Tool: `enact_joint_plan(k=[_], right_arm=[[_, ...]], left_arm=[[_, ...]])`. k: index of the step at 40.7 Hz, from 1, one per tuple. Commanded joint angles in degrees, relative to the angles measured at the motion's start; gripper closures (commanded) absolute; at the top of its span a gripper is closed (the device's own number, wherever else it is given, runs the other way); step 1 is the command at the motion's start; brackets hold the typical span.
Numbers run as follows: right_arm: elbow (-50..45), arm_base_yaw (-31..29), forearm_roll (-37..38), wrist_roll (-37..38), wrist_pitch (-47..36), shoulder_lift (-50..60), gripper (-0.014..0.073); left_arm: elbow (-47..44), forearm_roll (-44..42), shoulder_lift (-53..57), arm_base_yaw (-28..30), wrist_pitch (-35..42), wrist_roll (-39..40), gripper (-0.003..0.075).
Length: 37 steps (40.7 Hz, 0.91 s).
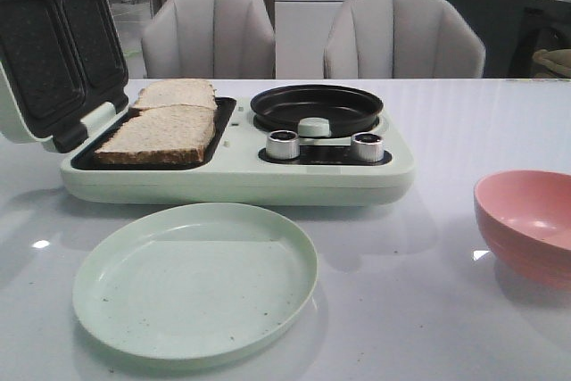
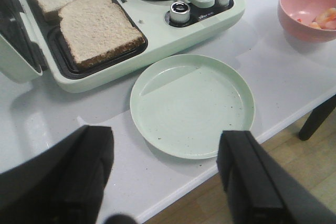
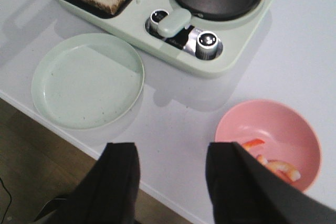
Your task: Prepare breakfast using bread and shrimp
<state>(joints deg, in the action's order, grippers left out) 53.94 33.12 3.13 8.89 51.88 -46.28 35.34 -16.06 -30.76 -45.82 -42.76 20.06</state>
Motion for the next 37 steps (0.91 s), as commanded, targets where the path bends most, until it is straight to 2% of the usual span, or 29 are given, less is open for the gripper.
enact_joint_plan(k=[1, 13, 37], right_arm=[[-3.46, -0.23, 1.10, 0.16, -4.22, 5.28, 0.0174], [-13.66, -0.23, 1.10, 0.16, -4.52, 15.83, 0.0174], [-14.34, -0.23, 1.10, 0.16, -2.92, 16.31, 0.0174]], left_arm=[[2.04, -0.51, -0.12, -0.44, 3.74, -0.07, 0.0244], [2.04, -0.51, -0.12, -0.44, 3.74, -0.07, 0.0244], [2.14, 1.13, -0.12, -0.44, 5.30, -0.07, 0.0244]])
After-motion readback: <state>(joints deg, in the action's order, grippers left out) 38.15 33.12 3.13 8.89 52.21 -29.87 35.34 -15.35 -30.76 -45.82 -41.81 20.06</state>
